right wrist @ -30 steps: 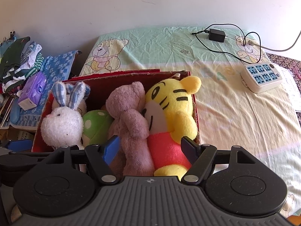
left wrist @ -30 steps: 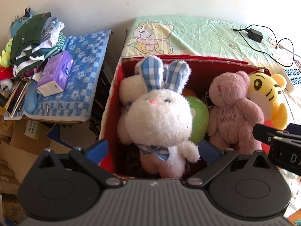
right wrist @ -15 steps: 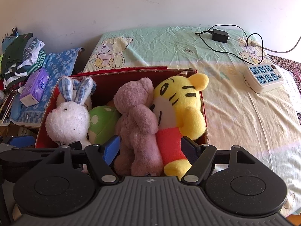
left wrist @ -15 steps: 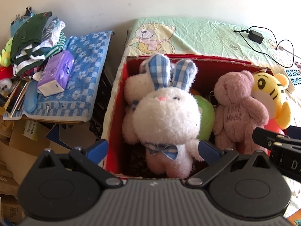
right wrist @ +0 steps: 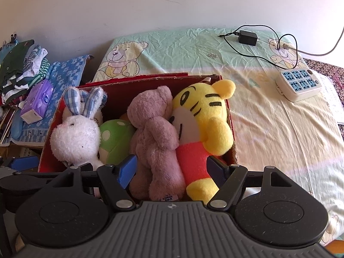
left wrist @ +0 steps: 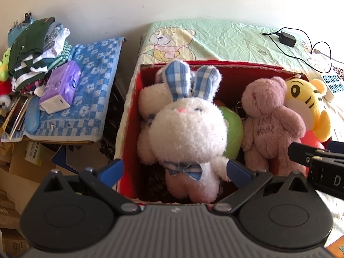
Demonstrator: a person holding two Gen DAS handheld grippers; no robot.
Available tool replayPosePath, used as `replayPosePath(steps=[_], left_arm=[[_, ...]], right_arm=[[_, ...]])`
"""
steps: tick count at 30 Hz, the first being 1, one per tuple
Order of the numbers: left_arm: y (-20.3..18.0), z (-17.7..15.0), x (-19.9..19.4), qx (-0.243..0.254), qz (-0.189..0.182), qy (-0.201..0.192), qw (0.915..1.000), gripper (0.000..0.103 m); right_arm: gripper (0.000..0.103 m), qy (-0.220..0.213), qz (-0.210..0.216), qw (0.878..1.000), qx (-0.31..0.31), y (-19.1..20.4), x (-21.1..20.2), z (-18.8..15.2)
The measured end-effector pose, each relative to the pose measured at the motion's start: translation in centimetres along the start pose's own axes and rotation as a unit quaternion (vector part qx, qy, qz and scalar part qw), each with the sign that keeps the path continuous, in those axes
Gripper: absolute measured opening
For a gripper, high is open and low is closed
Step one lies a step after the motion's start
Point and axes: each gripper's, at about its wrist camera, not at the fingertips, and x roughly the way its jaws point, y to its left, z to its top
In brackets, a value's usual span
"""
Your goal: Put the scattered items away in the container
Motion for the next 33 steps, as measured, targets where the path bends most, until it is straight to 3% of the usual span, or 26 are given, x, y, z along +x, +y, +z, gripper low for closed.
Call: replayPosePath(steps=[21,33], left_arm=[[-0.7,0.3,0.5,0.015,0.009,-0.010,0.9998,0.101],[-0.7,0.7,1.1,0.015,0.014,0.009,0.9998,0.101]], right_arm=[[0.073,0.002,-0.002,1.000,0.006,-0.3,0.5,0.2],[0.072,0.009,0.005,1.000,0.009,-0.5,1.2,0.3]])
